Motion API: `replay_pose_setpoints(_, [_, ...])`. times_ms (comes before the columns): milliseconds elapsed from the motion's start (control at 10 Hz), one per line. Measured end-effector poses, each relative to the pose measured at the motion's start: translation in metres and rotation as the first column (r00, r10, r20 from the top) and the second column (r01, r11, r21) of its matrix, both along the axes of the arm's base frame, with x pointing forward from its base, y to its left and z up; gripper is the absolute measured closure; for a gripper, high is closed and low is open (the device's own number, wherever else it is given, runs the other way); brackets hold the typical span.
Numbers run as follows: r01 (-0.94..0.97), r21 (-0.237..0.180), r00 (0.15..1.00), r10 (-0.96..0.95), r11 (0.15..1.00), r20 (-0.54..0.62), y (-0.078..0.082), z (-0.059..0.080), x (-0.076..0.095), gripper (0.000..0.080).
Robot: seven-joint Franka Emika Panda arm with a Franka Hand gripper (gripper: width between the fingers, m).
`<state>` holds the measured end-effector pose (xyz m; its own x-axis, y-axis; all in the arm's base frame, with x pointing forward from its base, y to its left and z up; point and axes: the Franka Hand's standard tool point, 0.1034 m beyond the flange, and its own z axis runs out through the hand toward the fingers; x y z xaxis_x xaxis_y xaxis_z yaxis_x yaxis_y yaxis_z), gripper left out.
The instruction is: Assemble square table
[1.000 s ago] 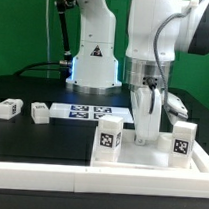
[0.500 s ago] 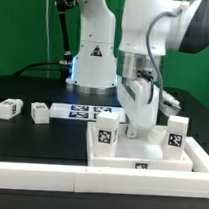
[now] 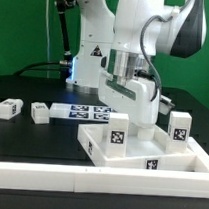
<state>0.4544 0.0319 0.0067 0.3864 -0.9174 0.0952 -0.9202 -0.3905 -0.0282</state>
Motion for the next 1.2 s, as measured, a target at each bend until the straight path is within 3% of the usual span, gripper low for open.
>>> replay_pose_setpoints(200, [-0.122,-0.021,0.992,0.122,0.992,-0.004,-0.013,0.001,0.001,0.0739])
replay_pose_setpoints(300, [-0.233,-0.046,0.972,0.233,0.971,-0.005,-0.032,0.003,0.001,0.0738])
replay_pose_setpoints(400, [-0.311,-0.054,0.950,0.311,0.949,-0.007,-0.040,0.004,0.003,0.0739])
replay_pose_setpoints(800, [-0.478,-0.080,0.878,0.477,0.875,-0.030,-0.050,0.005,0.005,0.0739])
replay_pose_setpoints(900, [-0.542,-0.088,0.840,0.540,0.836,-0.040,-0.055,0.006,0.006,0.0739])
replay_pose_setpoints(1100, [-0.708,-0.097,0.706,0.705,0.699,-0.073,-0.087,0.010,0.010,0.0739])
replay_pose_setpoints(1200, [-0.754,-0.093,0.657,0.749,0.651,-0.083,-0.094,0.012,0.015,0.0739])
